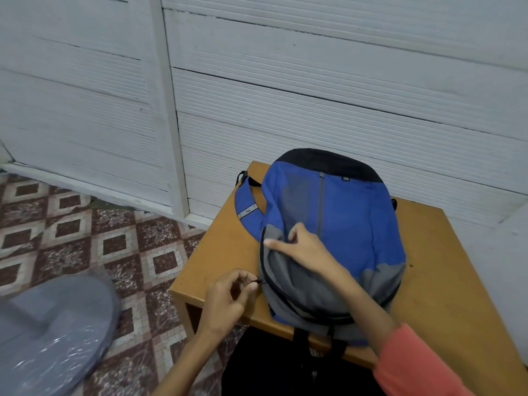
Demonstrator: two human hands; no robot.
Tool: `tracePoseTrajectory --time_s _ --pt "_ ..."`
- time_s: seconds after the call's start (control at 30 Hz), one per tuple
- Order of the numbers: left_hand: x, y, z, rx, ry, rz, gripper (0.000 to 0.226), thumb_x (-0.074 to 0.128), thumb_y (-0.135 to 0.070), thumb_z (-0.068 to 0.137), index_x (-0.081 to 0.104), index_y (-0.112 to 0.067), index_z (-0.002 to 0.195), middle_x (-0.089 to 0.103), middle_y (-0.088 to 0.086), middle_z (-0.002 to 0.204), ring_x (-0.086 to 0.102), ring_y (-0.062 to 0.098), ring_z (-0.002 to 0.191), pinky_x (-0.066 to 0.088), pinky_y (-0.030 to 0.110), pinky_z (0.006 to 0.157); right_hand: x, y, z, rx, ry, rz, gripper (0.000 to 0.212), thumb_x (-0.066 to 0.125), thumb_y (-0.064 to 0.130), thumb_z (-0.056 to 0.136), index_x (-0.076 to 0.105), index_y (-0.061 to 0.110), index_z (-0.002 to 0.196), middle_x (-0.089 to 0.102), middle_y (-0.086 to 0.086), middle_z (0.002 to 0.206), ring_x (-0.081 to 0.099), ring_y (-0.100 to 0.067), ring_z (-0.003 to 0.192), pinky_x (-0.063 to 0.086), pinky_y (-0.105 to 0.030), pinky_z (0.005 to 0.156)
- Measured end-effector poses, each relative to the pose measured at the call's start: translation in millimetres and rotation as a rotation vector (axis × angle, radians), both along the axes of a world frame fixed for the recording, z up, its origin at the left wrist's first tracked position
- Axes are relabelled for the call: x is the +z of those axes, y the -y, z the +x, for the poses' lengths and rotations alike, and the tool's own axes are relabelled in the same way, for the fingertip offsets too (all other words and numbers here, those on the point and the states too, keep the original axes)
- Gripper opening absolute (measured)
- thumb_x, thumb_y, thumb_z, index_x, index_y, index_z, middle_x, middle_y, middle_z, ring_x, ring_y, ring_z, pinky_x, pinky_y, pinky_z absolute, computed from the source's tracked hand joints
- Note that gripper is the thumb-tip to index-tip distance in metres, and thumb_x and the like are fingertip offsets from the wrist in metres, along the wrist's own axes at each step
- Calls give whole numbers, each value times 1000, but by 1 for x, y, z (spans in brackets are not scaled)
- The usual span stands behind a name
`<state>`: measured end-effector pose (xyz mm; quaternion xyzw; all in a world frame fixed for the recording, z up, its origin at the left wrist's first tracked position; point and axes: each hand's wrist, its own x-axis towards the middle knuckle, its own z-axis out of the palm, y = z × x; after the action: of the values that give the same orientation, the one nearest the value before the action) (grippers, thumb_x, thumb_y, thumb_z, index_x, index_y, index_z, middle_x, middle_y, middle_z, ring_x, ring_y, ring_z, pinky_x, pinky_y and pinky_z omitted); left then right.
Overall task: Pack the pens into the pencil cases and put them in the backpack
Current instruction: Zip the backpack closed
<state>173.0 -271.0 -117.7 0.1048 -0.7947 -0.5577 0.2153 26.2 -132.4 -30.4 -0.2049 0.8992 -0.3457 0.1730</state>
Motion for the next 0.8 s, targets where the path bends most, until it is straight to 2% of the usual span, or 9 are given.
tracePoseTrajectory --time_s 0.07,0.13,0.23,0.33,0.4,0.47,0.57,0.73,0.8 --pt "-2 -2 -1 10 3 10 11 70 -16 88 69 -27 91 67 -18 83 61 6 77 45 15 67 0 -6 16 47 -83 172 70 55 88 62 43 20 73 49 7 66 49 -10 63 36 -30 60" --pt "-4 -5 -1 4 -5 -12 13 72 -18 87 70 -29 93 67 -18 85 62 6 79 47 16 68 -9 -8 21 94 -82 249 71 51 89 63 34 20 64 41 6 57 45 -11 57 34 -31 59" --pt "-5 -8 -1 -12 -18 -97 15 73 -17 86 70 -32 88 67 -19 87 62 5 78 48 18 67 -28 -6 16 173 -15 180 62 55 74 77 29 20 62 33 1 58 38 -13 56 27 -33 59" --pt "-6 -9 -3 -23 5 -129 16 73 -19 87 69 -34 85 67 -18 86 62 5 79 50 23 68 -40 -5 8 180 35 104 48 60 54 84 35 22 60 40 4 58 42 -11 57 28 -32 61" --pt "-7 -8 -4 -73 15 -148 3 71 -29 88 70 -31 86 66 -16 83 62 6 80 51 30 70 -46 -4 3 155 51 68 46 62 44 85 36 23 54 41 10 51 42 -9 55 30 -32 61" --pt "-4 -13 -3 -129 -14 -196 16 64 -42 87 70 -27 86 65 -15 81 61 7 80 51 33 69 -51 -5 0 126 93 6 48 64 38 84 34 23 49 38 13 44 40 -8 50 31 -32 62" --pt "-1 -20 4 -174 -47 -259 20 60 -43 86 69 -25 83 63 -15 79 60 5 78 49 30 67 -54 -5 -2 100 132 -50 50 66 34 84 31 24 50 33 12 44 36 -8 47 29 -32 60" --pt "-5 -35 18 -248 -33 -314 4 69 -32 83 67 -29 82 60 -20 78 58 2 77 42 16 65 -52 -6 1 103 134 -87 49 65 30 85 29 22 54 29 7 49 31 -7 44 25 -30 56" --pt "-5 -39 21 -257 -20 -314 3 70 -30 83 67 -30 82 61 -20 80 58 2 78 42 14 65 -52 -7 1 97 136 -94 48 65 29 85 30 22 54 30 8 48 32 -6 43 26 -29 57"
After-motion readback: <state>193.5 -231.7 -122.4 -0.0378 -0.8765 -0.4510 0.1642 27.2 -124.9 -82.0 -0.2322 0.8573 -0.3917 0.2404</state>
